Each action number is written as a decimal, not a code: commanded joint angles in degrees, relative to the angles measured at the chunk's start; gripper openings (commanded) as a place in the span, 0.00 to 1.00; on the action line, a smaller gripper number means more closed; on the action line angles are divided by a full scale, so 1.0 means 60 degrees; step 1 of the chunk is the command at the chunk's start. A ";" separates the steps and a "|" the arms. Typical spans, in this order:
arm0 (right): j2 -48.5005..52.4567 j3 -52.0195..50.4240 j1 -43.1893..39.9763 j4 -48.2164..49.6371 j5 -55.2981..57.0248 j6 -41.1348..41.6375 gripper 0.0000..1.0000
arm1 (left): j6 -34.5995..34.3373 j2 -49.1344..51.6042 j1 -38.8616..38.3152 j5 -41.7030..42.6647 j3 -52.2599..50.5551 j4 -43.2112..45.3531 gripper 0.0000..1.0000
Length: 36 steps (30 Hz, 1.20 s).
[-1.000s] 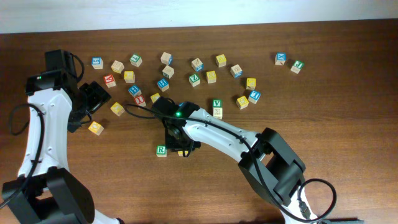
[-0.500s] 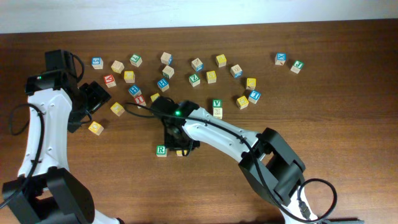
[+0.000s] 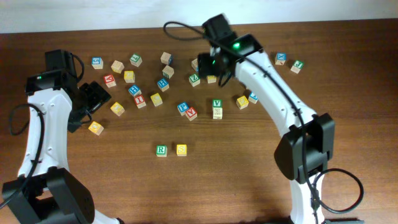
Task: Spell out RSS
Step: 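Place the yellow S block right of the R block, release, then grasp a second yellow S block with the right gripper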
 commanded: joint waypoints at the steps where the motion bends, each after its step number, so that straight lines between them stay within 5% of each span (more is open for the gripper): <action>1: 0.0437 0.0142 -0.0313 0.0849 0.0080 -0.0947 0.77 | -0.0055 0.0022 0.0022 -0.0135 -0.0022 -0.0007 0.99; 14: 0.3053 0.0142 -0.0306 0.2197 0.0412 -0.0951 0.56 | -0.0055 0.0022 0.0022 -0.0138 -0.0022 -0.0007 0.99; 29: 0.2958 0.0146 -0.0306 0.2248 0.0404 -0.1118 0.21 | -0.0055 0.0022 0.0022 -0.0138 -0.0022 -0.0004 0.99; 36: 0.0790 0.1665 -0.0306 -0.0856 0.0397 -0.1075 0.22 | -0.0058 0.0022 0.0022 -0.0138 -0.0022 -0.0004 0.99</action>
